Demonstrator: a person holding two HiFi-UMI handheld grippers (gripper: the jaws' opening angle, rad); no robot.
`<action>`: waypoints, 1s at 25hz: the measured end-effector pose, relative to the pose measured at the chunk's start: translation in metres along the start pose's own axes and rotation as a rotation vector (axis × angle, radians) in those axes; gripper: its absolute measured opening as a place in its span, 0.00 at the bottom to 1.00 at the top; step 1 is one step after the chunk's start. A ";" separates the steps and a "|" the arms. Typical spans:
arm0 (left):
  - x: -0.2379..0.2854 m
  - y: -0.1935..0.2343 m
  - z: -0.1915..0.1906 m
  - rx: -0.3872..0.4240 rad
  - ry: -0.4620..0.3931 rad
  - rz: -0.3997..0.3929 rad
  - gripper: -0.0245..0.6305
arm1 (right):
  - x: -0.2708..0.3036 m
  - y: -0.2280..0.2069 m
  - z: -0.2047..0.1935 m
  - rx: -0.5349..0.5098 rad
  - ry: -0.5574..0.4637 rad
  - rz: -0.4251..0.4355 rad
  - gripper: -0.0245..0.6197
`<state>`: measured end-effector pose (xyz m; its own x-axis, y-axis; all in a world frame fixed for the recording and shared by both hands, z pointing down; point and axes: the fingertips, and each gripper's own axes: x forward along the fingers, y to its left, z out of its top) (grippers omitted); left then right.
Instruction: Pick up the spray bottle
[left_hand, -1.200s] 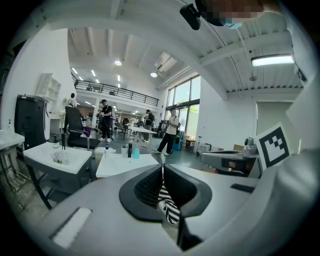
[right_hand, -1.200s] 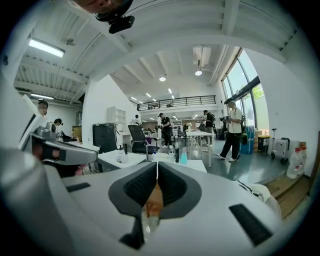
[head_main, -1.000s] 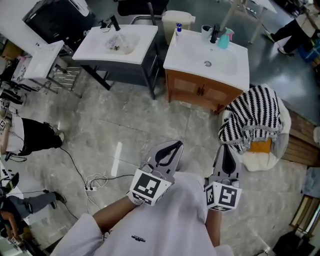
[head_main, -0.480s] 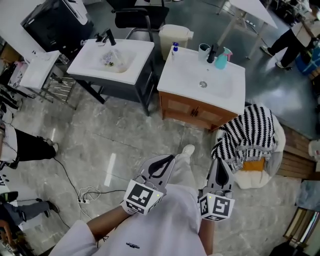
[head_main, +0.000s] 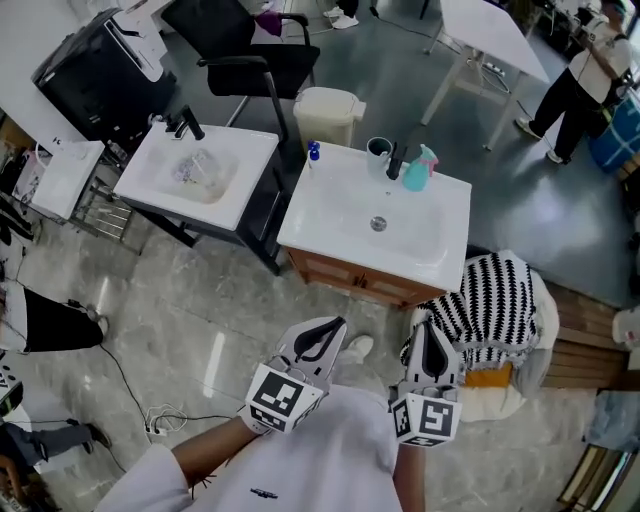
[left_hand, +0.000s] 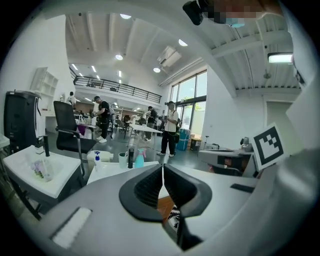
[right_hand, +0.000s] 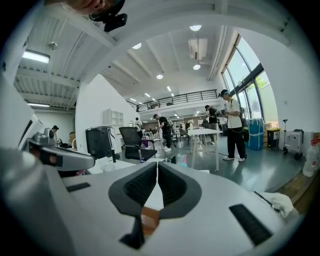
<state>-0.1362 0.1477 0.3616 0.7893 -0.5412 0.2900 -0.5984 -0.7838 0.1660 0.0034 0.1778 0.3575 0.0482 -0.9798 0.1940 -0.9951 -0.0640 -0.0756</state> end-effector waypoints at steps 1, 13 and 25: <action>0.017 0.001 0.007 0.005 0.003 -0.002 0.06 | 0.012 -0.013 0.009 -0.004 -0.011 0.001 0.05; 0.162 0.008 0.048 0.066 0.040 -0.038 0.06 | 0.107 -0.113 0.039 0.006 -0.051 0.008 0.05; 0.216 0.030 0.076 0.129 0.046 -0.142 0.06 | 0.144 -0.143 0.052 0.028 -0.053 -0.099 0.05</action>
<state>0.0269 -0.0158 0.3575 0.8558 -0.4099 0.3156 -0.4562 -0.8856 0.0868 0.1570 0.0357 0.3453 0.1511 -0.9771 0.1500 -0.9825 -0.1652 -0.0864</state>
